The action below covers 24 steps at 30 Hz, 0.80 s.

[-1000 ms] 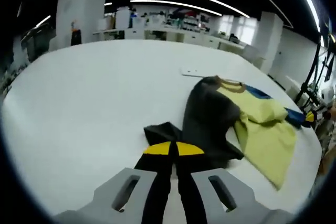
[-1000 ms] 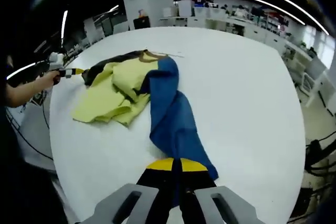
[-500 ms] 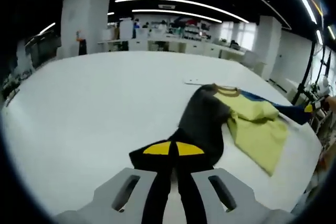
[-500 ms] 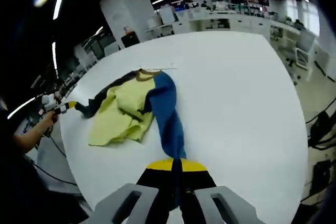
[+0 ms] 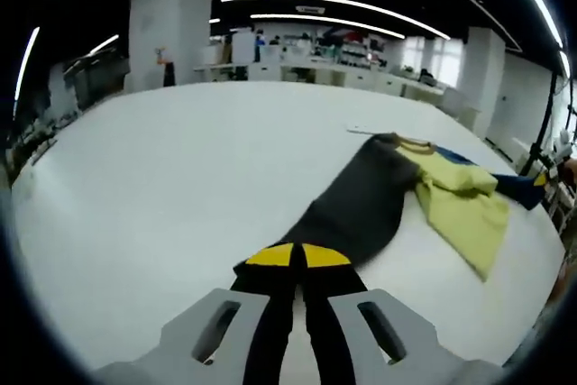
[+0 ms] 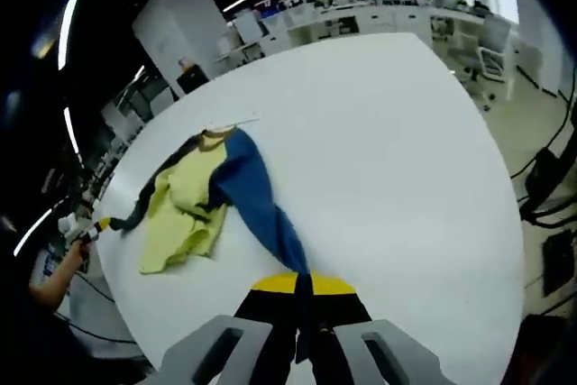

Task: Fold the garment on the visible template until the final outline fits inside the template.

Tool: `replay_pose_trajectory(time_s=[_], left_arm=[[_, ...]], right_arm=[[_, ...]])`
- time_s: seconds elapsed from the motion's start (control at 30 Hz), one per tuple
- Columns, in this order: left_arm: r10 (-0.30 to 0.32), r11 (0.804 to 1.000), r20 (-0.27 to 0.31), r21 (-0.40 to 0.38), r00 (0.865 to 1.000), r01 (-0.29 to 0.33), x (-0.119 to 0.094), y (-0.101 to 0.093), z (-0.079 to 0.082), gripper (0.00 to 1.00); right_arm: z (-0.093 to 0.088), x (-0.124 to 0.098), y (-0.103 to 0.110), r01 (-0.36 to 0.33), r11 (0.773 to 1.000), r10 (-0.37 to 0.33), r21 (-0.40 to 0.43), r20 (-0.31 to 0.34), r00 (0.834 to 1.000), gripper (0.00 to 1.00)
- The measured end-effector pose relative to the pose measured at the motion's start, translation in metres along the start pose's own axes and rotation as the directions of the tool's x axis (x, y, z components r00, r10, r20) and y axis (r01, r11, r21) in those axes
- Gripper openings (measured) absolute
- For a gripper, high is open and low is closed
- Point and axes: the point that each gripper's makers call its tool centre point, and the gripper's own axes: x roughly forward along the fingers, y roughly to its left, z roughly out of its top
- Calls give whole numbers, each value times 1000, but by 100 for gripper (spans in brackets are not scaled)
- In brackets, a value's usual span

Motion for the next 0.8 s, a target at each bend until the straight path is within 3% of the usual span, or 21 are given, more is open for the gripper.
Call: replay_pose_trajectory(time_s=[0.13,0.3,0.57,0.8], left_arm=[[39,999,-9,-7,999,-39,0,11,-8,0],[62,998,-25,-7,998,-62,0,17,-17,0],[116,993,-47,0,992,-116,4,32,-31,0],[142,990,-65,0,988,-142,7,39,-36,0]], right_arm=[[2,5,-11,28,1000,-28,10,-3,1000,0],[0,14,-27,95,994,-96,-47,-18,995,0],[0,29,-42,140,986,-143,-87,-31,989,0],[2,38,-60,214,967,-220,-142,-30,975,0]])
